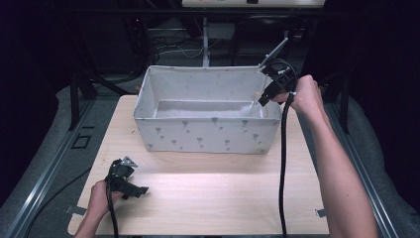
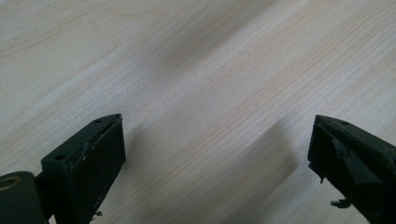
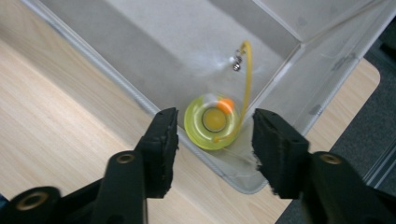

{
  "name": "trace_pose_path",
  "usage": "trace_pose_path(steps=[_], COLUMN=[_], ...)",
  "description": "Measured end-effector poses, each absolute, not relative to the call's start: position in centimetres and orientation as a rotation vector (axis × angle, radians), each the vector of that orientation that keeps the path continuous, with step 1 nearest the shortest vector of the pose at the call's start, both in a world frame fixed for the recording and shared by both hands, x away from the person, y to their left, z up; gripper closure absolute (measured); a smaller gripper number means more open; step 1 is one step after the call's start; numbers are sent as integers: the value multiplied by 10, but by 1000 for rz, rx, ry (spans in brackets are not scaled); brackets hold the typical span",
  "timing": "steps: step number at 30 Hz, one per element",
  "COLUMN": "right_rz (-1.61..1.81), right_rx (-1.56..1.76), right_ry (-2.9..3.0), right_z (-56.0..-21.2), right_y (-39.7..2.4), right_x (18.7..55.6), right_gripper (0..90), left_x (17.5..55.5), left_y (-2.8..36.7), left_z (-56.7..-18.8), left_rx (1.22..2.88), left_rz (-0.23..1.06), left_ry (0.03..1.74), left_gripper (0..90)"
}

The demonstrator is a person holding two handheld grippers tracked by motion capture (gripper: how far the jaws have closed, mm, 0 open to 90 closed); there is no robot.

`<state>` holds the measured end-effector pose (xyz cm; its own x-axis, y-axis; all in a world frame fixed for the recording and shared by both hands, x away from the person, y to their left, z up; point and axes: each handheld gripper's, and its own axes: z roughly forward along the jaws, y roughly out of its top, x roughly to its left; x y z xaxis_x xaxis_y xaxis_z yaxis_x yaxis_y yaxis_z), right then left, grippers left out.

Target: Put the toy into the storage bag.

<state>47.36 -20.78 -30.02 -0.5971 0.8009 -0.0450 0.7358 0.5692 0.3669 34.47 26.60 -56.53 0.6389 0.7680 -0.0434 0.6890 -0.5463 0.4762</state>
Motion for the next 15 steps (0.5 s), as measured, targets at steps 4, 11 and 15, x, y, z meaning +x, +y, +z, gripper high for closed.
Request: trace_pose_path(steps=[4, 11, 15], right_rz=[489, 514, 507], right_rx=[1260, 1186, 1128], right_ry=[2599, 2632, 2644], right_z=[-293, -290, -290], right_y=[-199, -181, -171], right_x=[462, 442, 430], right_gripper=[377, 230, 171], left_x=[345, 345, 345], left_y=[266, 265, 264], left_z=[-565, -566, -567], left_rx=[2410, 2408, 2412], left_rz=[213, 233, 227], left_ry=[1140, 1146, 1139], left_gripper=[42, 42, 42])
